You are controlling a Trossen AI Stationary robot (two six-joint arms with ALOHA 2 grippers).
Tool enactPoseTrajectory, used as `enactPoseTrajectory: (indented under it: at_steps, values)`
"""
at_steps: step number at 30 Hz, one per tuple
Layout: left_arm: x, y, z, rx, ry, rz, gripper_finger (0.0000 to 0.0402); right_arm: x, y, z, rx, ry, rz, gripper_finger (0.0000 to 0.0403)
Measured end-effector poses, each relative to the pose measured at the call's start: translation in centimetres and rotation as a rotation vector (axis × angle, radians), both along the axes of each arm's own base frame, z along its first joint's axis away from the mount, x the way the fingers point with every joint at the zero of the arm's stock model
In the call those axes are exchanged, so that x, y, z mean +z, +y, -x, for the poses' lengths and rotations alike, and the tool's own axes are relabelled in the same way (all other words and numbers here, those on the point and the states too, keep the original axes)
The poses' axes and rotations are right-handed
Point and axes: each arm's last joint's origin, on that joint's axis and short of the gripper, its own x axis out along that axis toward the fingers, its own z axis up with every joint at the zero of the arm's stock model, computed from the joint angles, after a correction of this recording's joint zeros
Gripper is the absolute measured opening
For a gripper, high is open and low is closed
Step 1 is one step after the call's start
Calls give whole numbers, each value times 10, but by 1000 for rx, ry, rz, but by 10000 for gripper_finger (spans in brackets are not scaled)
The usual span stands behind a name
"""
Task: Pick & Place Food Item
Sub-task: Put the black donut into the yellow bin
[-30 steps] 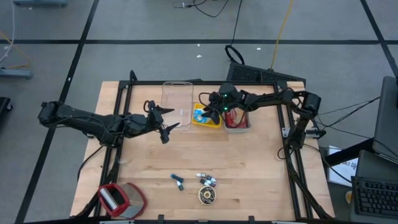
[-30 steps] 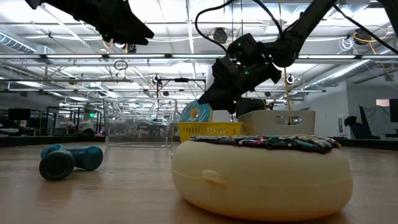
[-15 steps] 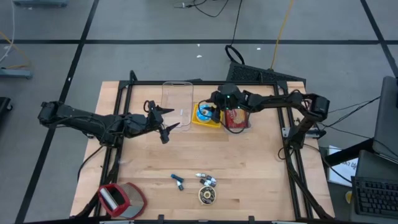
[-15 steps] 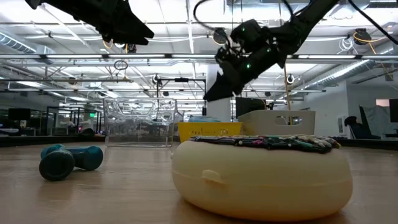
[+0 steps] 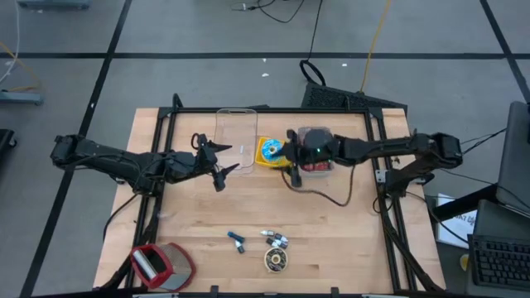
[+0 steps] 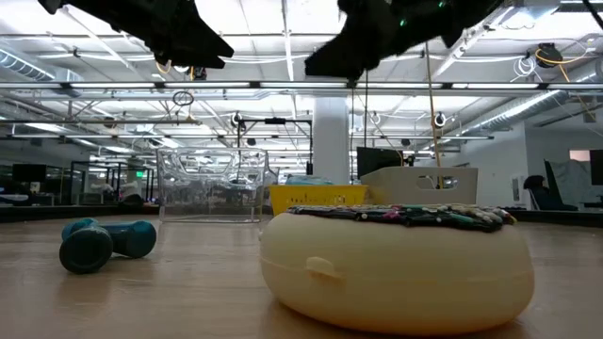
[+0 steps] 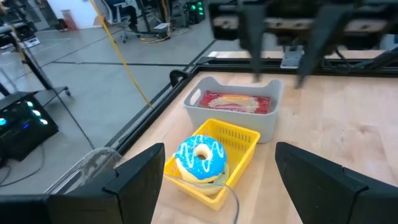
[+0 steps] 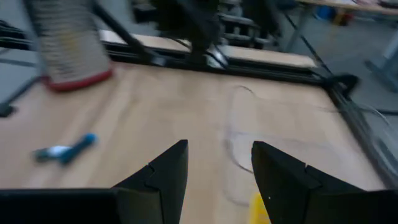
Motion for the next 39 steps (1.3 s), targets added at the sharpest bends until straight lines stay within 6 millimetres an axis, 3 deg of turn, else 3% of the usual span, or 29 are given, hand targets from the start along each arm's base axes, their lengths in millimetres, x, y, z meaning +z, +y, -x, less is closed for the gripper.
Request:
enactPoseTrajectory:
  at_steps: [7, 19, 25, 29, 39]
  values:
    - [0, -3, -1, -82, -16, 77, 308, 6, 42, 2, 128, -20, 0, 169]
    - [-1, -5, -1, -131, -38, 173, 308, 4, 97, 2, 274, -32, -63, 169]
    - [0, -5, -2, -130, -37, 162, 308, -34, 153, -7, 213, 41, -20, 171]
    - [0, -5, -2, -128, -39, 170, 308, -58, 181, -3, 161, 119, -4, 187]
    - [0, -3, -1, -91, -40, 151, 308, -115, 209, -2, 146, 347, -113, 251]
